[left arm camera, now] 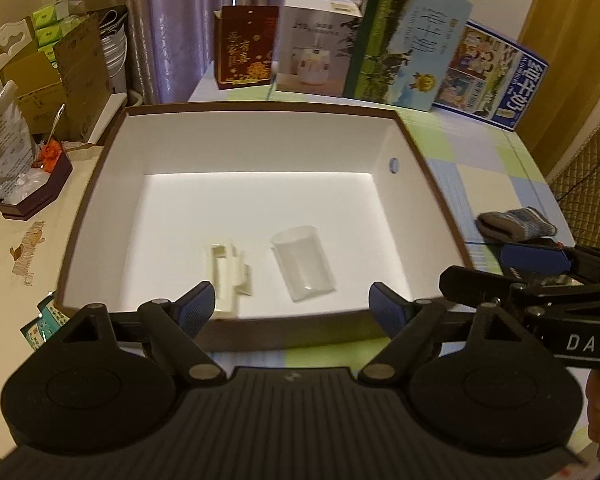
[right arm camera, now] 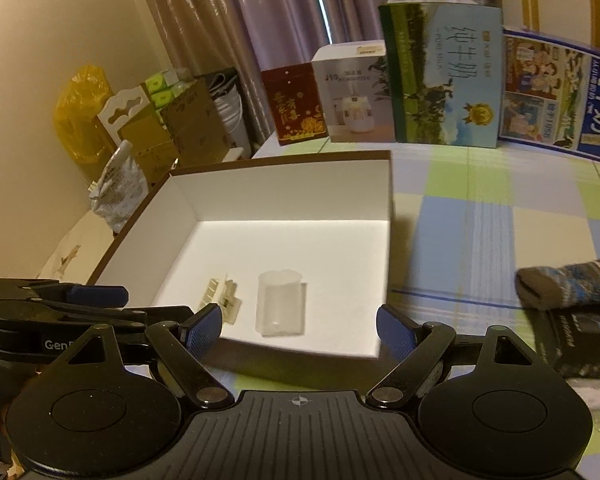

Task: Organize objects
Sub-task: 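Withdraw both grippers from the box back toward the remaining objects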

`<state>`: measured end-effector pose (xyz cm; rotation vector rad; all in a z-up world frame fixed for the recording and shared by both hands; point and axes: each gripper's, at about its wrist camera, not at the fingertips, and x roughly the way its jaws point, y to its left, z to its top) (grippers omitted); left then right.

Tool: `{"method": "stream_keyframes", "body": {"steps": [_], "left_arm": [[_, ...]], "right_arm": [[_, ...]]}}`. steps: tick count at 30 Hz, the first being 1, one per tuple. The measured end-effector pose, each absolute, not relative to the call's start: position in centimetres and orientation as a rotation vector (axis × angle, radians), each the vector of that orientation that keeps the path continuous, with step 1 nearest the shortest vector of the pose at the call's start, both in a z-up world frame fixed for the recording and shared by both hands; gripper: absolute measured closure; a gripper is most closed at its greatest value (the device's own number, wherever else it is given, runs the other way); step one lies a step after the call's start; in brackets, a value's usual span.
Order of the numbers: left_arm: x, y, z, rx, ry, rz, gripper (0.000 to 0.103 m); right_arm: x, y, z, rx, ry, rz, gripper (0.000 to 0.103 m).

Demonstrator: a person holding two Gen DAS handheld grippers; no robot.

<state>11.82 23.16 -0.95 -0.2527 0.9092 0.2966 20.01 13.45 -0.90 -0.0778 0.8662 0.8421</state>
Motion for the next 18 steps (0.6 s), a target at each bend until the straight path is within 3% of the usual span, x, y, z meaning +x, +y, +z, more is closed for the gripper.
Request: {"method": "stream_keyframes", "body": {"steps": [18], "left_arm": [[12.2, 12.7, -1.6, -0.256, 0.952, 0.227, 0.018]], "right_arm": [[20.0, 2.6, -0.4, -0.075, 0.887, 0.809, 0.021]]}}
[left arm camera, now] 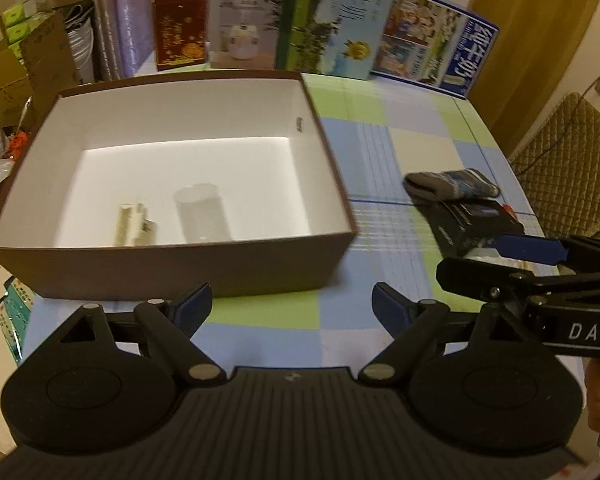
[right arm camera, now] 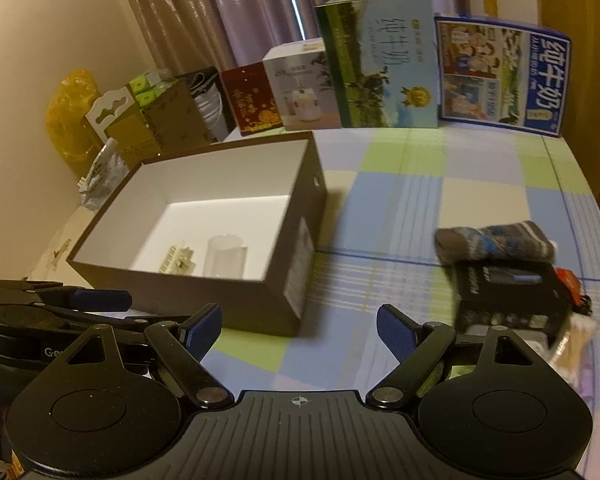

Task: Organize objects
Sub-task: 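Withdraw both grippers from the box back toward the remaining objects, then close the right gripper on the bag of cotton swabs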

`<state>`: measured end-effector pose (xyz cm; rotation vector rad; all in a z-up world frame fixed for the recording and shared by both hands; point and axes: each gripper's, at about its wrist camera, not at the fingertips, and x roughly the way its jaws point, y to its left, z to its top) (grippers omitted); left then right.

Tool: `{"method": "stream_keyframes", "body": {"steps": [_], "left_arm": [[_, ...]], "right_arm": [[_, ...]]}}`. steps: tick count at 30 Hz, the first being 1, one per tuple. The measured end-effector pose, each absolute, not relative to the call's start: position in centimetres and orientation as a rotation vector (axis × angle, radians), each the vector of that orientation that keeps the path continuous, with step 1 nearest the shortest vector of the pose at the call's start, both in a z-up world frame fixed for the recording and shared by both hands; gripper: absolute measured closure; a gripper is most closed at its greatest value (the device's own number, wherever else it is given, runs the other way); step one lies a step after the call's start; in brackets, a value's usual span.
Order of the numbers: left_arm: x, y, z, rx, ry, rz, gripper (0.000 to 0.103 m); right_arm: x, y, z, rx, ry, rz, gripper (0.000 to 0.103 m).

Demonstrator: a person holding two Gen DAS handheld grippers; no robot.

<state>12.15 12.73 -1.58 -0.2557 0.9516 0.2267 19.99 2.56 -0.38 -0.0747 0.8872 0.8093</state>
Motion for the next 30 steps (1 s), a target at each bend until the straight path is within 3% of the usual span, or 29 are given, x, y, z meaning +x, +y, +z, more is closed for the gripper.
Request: {"method": "stream_keyframes", "body": {"steps": [30], "left_arm": [[18.8, 0.1, -3.8, -0.146, 1.001, 0.021, 0.019]], "right_arm": [[23.9, -12.5, -1.6, 0.048, 0.913, 0.557, 0.021]]}}
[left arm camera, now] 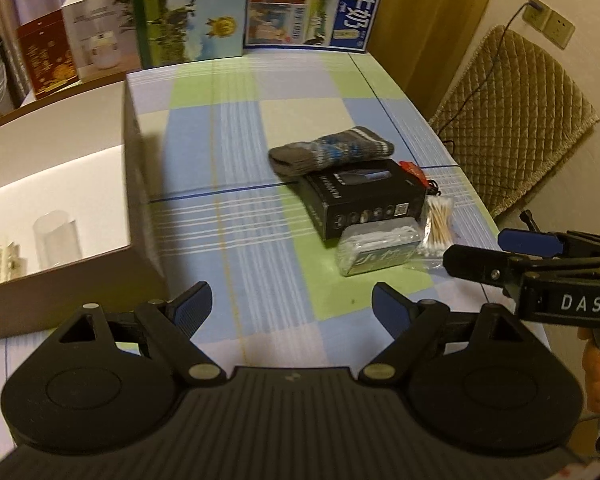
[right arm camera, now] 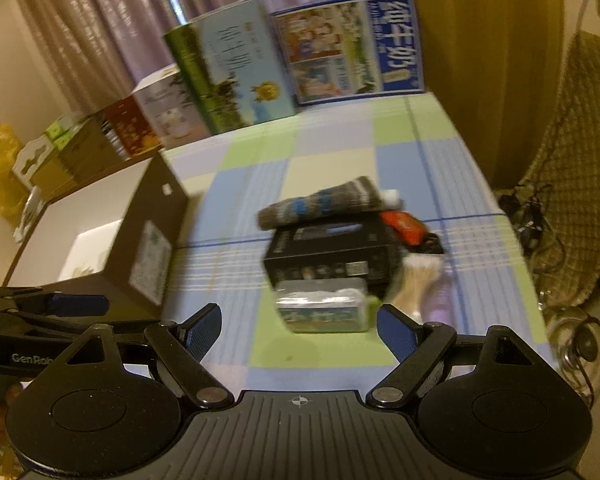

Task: Organize objects
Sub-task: 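Close the right gripper on the bag of cotton swabs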

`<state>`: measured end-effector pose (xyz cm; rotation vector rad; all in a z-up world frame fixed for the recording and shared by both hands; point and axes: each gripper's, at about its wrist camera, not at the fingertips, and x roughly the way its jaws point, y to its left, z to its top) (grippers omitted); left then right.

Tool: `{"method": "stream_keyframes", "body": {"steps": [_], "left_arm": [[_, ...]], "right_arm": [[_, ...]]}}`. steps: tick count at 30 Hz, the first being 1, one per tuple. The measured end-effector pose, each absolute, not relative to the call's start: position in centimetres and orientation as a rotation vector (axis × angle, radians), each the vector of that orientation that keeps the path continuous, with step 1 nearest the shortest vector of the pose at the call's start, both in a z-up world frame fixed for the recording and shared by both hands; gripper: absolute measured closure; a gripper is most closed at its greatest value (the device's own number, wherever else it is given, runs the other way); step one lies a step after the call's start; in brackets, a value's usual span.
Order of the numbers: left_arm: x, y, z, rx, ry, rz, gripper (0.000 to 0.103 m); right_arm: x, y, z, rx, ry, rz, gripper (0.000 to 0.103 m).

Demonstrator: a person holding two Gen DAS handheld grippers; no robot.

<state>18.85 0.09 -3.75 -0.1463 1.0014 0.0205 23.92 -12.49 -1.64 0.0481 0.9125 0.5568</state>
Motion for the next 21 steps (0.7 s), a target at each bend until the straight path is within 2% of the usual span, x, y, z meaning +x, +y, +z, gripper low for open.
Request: {"method": "stream_keyframes", "body": {"steps": [13, 15, 21], "left_arm": [[23.8, -2.7, -6.1, -0.102, 1.003, -0.014, 0.019], [24.7, -3.1, -6.6, -0.090, 1.003, -0.017, 0.019], [27.2, -3.5, -7.9, -0.065, 1.016, -0.019, 0.019]], "right_arm": [[28.2, -16.2, -5.1, 0.062, 0.918, 0.444, 0.023], [28.9, -16.2, -5.8, 0.056, 0.919, 0.438, 0.032], [31.1, -16.1, -8.0, 0.042, 0.962, 0.421, 0.044]]}}
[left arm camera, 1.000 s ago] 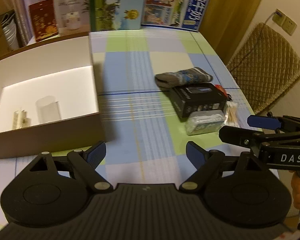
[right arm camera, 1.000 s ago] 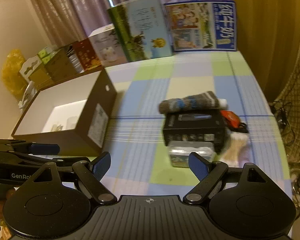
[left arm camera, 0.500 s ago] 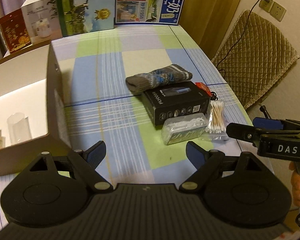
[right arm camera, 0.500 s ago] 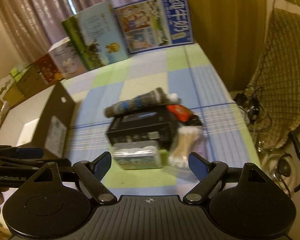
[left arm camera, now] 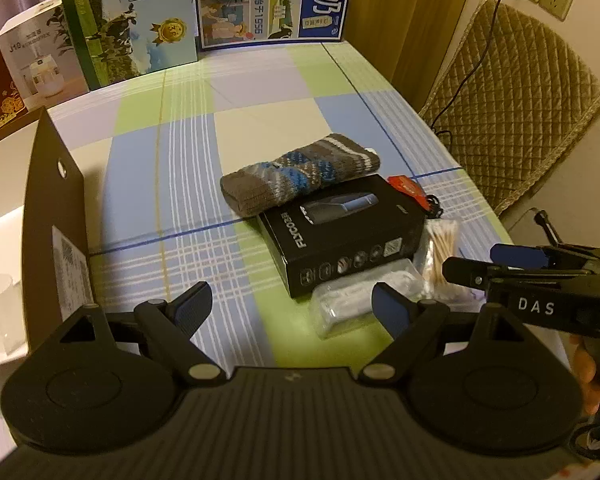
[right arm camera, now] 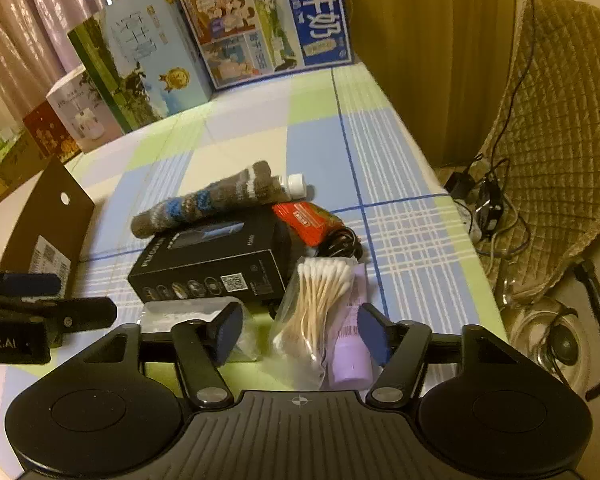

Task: Organize objects
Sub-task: 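Close the right gripper on the bag of cotton swabs, then grasp the grey striped sock with the left gripper while the right gripper lifts the swabs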

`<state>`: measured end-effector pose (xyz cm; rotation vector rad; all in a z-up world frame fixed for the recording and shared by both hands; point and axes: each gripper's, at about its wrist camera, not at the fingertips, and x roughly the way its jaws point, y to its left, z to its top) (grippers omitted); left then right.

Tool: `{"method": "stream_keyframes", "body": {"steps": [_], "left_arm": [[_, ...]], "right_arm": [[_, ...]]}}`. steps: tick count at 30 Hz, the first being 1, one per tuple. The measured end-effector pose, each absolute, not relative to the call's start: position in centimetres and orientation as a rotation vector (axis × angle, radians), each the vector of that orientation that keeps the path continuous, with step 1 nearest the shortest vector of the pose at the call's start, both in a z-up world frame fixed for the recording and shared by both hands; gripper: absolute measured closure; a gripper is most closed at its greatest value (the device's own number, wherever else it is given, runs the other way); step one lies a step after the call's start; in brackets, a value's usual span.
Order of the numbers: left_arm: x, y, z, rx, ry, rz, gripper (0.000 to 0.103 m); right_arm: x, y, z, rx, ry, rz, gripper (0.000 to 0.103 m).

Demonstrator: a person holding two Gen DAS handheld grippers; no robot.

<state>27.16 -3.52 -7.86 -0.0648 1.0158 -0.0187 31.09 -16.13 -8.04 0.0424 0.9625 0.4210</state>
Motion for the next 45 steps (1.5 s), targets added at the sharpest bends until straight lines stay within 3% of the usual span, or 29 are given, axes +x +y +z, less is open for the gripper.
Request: {"method": "stream_keyframes", "body": {"steps": [13, 15, 21, 33, 45], "left_arm": [[29.8, -3.1, -10.2, -0.050, 1.054, -0.024, 0.019], [29.9, -3.1, -10.5, -0.049, 1.060, -0.031, 0.019], [29.9, -3.1, -10.8, -0.056, 1.071, -0.047, 0.019], [32.3, -3.5, -9.6, 0.018, 1.013, -0.096, 0.020], [36.7, -4.4, -12.0, 0.213, 1.007, -0.162, 0.028]], "right_arm": [[33.3, -13.8, -11.0, -0.075, 0.985, 0.403, 0.051], [33.4, -13.4, -11.2, -0.118, 0.968, 0.398, 0.067], [33.3, -14.2, -11.1, -0.112, 0.962, 0.410, 0.086], [33.9, -16.5, -6.7, 0.017, 0.888, 0.385, 0.087], [37.6, -17.6, -7.1, 0.100, 0.901, 0.344, 0.087]]}}
